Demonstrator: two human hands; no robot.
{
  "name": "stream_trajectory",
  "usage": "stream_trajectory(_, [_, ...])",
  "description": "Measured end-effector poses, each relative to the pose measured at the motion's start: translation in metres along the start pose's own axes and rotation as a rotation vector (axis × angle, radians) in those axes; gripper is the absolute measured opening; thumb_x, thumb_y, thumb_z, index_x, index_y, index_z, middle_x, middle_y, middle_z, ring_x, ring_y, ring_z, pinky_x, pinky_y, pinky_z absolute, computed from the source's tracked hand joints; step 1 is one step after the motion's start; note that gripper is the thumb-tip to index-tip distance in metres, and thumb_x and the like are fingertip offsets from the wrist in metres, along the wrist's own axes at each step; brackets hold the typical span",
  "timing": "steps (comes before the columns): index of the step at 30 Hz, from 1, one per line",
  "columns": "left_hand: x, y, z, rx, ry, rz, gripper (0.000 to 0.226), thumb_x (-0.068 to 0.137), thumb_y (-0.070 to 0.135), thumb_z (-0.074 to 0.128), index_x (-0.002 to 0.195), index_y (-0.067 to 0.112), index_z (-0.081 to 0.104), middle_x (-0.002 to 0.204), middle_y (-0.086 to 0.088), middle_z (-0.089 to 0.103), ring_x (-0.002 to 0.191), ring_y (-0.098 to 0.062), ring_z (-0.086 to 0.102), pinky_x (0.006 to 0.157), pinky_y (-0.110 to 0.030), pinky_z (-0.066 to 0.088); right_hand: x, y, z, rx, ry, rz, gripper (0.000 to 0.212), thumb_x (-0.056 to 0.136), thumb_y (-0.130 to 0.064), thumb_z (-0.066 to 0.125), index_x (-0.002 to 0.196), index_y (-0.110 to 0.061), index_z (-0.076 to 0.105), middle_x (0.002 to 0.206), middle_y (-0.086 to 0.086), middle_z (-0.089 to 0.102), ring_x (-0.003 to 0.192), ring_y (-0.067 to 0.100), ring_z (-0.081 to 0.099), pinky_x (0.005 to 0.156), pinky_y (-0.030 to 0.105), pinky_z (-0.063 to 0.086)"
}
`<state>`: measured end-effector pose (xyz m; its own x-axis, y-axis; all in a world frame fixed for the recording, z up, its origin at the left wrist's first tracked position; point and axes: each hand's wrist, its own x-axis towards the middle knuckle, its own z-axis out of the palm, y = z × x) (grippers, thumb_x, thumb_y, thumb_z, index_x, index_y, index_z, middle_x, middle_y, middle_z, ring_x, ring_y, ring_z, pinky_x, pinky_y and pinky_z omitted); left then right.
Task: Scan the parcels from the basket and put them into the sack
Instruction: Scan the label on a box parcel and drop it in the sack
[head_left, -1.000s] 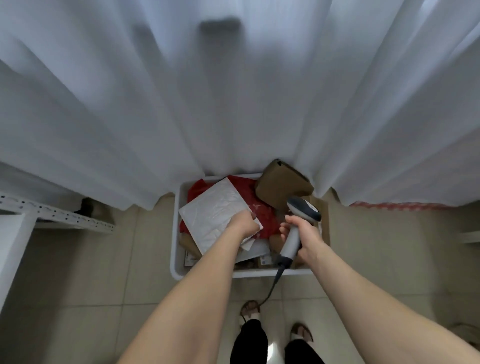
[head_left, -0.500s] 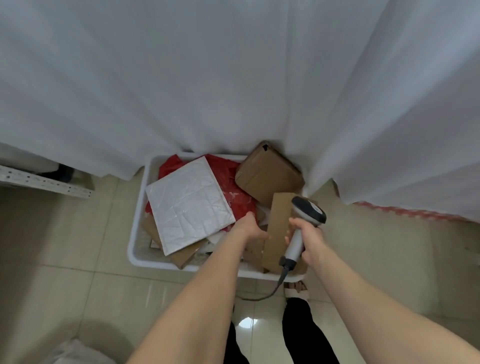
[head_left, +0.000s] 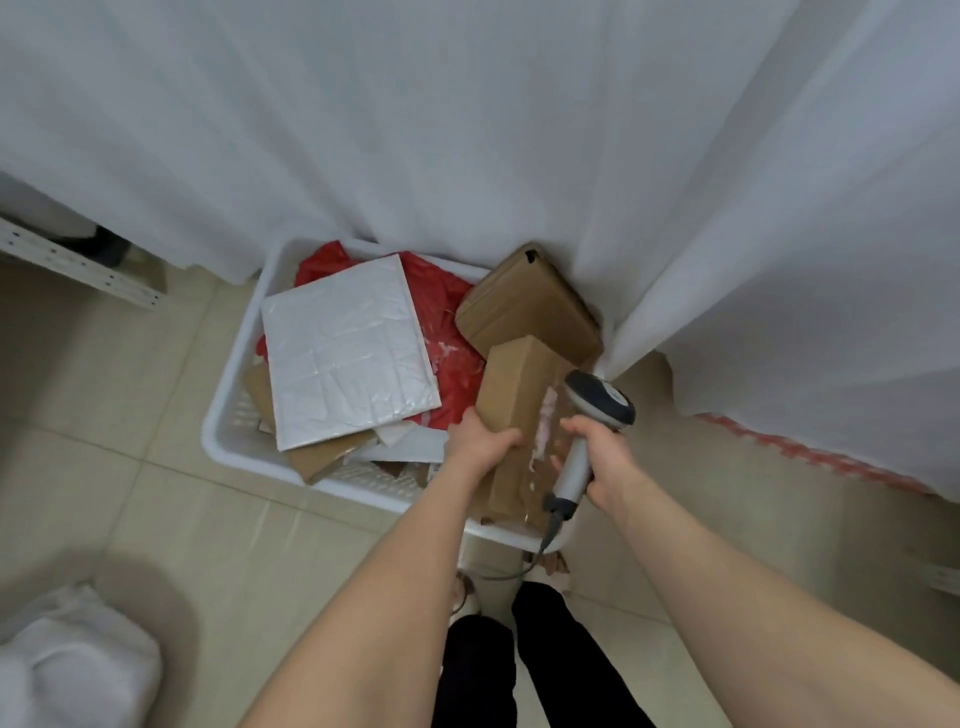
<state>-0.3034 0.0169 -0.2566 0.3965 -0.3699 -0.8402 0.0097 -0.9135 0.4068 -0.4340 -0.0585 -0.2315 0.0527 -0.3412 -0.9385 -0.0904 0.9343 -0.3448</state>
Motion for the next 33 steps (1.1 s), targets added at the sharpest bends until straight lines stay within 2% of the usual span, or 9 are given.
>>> stream_trajectory(4, [-0.046, 0.011, -0.081, -0.380, 0.151, 0.007, 0.059, 0.082, 0.034, 0.062, 0.137, 0.018, 0.044, 0.122, 0.001, 0.057, 0.101, -0.023, 0.057, 0.091, -0.038, 0.048, -0.045, -0.022, 0.024, -0.028, 0.034, -0.053, 0.027, 0.084, -0.009, 0.070, 0.108, -0.004, 0.061, 0.080, 0.008, 0.060, 0.071, 0.018, 0.058, 0.062, 0.032, 0.051])
stream_trajectory(8, [-0.110, 0.028, -0.167, -0.709, 0.147, -0.058, 0.035, 0.088, 0.030, 0.056, 0.121, 0.017, 0.058, 0.097, -0.006, 0.067, 0.085, -0.023, 0.063, 0.067, -0.034, 0.051, -0.117, -0.055, 0.064, -0.092, -0.014, -0.127, 0.054, 0.079, -0.017, 0.076, 0.128, -0.005, 0.055, 0.100, 0.012, 0.063, 0.083, 0.025, 0.060, 0.082, 0.040, 0.055])
stream_trajectory(11, [-0.165, 0.038, -0.225, -0.886, 0.093, -0.081, 0.028, 0.088, 0.037, 0.055, 0.103, 0.014, 0.062, 0.084, -0.010, 0.071, 0.079, -0.027, 0.066, 0.065, -0.033, 0.052, -0.180, -0.078, 0.102, -0.110, -0.129, -0.167, 0.051, 0.080, -0.020, 0.077, 0.125, -0.005, 0.057, 0.098, 0.012, 0.066, 0.080, 0.025, 0.064, 0.062, 0.035, 0.053])
stream_trajectory(15, [-0.229, 0.046, -0.289, -0.951, 0.074, -0.006, 0.030, 0.090, 0.040, 0.051, 0.096, 0.014, 0.065, 0.071, -0.007, 0.073, 0.066, -0.024, 0.068, 0.060, -0.030, 0.051, -0.263, -0.095, 0.159, -0.118, -0.385, -0.166, 0.034, 0.081, -0.024, 0.078, 0.110, -0.011, 0.067, 0.093, 0.012, 0.075, 0.082, 0.028, 0.072, 0.065, 0.037, 0.057])
stream_trajectory(19, [-0.279, 0.059, -0.330, -0.801, 0.196, 0.172, 0.030, 0.098, 0.028, 0.046, 0.125, 0.019, 0.054, 0.093, -0.004, 0.071, 0.084, -0.022, 0.065, 0.069, -0.032, 0.050, -0.336, -0.102, 0.206, -0.136, -0.533, -0.229, 0.035, 0.081, -0.014, 0.076, 0.113, -0.008, 0.065, 0.104, 0.015, 0.071, 0.092, 0.031, 0.068, 0.070, 0.040, 0.055])
stream_trajectory(23, [-0.337, 0.072, -0.358, -0.801, 0.120, 0.193, 0.071, 0.070, 0.071, 0.060, 0.121, 0.023, 0.052, 0.111, -0.003, 0.064, 0.099, -0.023, 0.059, 0.073, -0.039, 0.047, -0.389, -0.109, 0.233, -0.231, -0.632, -0.350, 0.037, 0.078, -0.005, 0.076, 0.112, -0.008, 0.062, 0.105, 0.015, 0.069, 0.093, 0.033, 0.066, 0.069, 0.042, 0.055])
stream_trajectory(26, [-0.365, 0.063, -0.377, -0.829, 0.083, 0.207, 0.092, 0.062, 0.072, 0.067, 0.136, 0.024, 0.042, 0.133, -0.013, 0.050, 0.119, -0.036, 0.048, 0.090, -0.059, 0.042, -0.419, -0.111, 0.238, -0.280, -0.745, -0.342, 0.037, 0.077, -0.009, 0.077, 0.111, -0.010, 0.063, 0.108, 0.017, 0.070, 0.098, 0.038, 0.067, 0.082, 0.054, 0.055])
stream_trajectory(29, [-0.389, 0.055, -0.389, -0.869, 0.056, 0.238, 0.086, 0.067, 0.068, 0.066, 0.138, 0.026, 0.040, 0.133, -0.017, 0.050, 0.120, -0.041, 0.047, 0.094, -0.067, 0.038, -0.440, -0.110, 0.241, -0.319, -0.839, -0.370, 0.032, 0.080, -0.015, 0.076, 0.110, -0.011, 0.064, 0.105, 0.017, 0.072, 0.094, 0.037, 0.069, 0.080, 0.051, 0.057])
stream_trajectory(33, [-0.418, 0.045, -0.396, -0.994, 0.112, 0.299, 0.077, 0.059, 0.064, 0.070, 0.119, 0.019, 0.056, 0.106, -0.015, 0.071, 0.103, -0.035, 0.061, 0.080, -0.048, 0.051, -0.469, -0.110, 0.248, -0.405, -0.900, -0.463, 0.028, 0.082, -0.010, 0.073, 0.109, -0.012, 0.065, 0.107, 0.011, 0.072, 0.097, 0.029, 0.067, 0.078, 0.047, 0.056])
